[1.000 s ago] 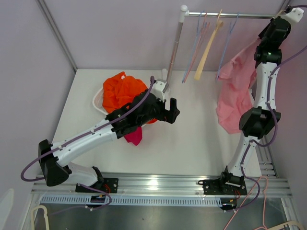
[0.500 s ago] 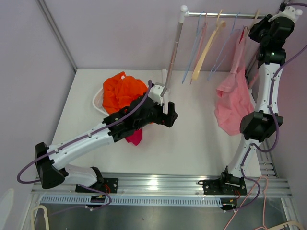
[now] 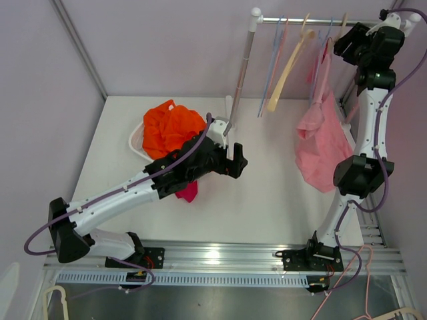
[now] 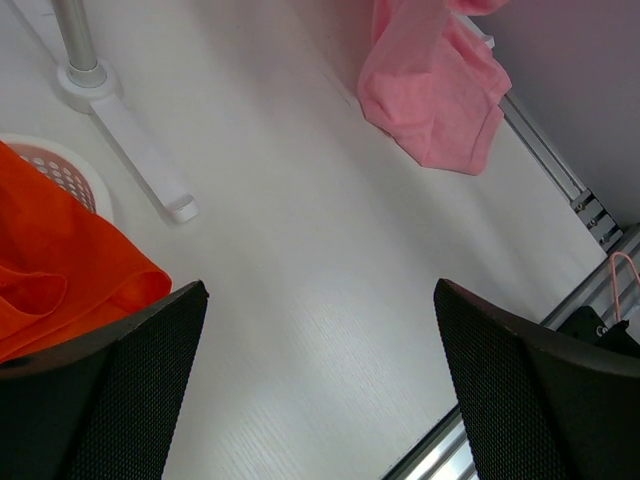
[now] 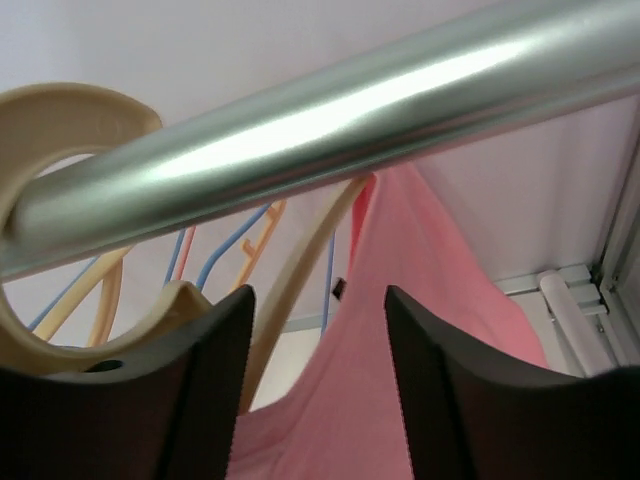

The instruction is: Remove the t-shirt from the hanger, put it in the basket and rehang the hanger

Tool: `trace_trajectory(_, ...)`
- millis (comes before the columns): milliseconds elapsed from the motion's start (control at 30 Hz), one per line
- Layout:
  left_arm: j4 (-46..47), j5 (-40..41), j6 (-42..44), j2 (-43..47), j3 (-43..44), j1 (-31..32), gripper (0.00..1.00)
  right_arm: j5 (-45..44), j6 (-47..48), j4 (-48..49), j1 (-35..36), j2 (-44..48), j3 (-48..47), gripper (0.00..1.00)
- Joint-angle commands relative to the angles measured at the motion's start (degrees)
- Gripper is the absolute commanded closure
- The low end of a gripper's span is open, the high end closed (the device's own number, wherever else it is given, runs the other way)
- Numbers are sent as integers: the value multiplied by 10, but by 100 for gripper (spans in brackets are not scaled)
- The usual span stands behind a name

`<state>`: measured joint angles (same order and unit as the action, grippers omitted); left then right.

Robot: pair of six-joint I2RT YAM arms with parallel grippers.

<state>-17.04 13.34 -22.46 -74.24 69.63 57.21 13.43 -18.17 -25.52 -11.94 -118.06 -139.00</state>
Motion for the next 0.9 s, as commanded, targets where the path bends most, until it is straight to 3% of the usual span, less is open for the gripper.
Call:
trace_trajectory(0,25,0,-7,14,-3,5,1,-19,18,-4,13,54,16,37)
trace_trajectory(133,27,-3,-7,14,-5,6,0,-131,62,-8,44,102,75,35)
trace_trajectory(367,33,-3,-7,32,-20,7,0,-250,104,-42,94,178,132,36)
trace_trajectory(533,38,-6,-7,48,-31,9,0,-322,118,-12,152,247,229,36)
trace_trajectory(700,37,-5,-7,57,-37,9,0,-316,112,-36,159,231,198,38)
trace_trajectory(867,43,-3,-7,66,-50,10,0,-329,120,-57,161,164,106,38)
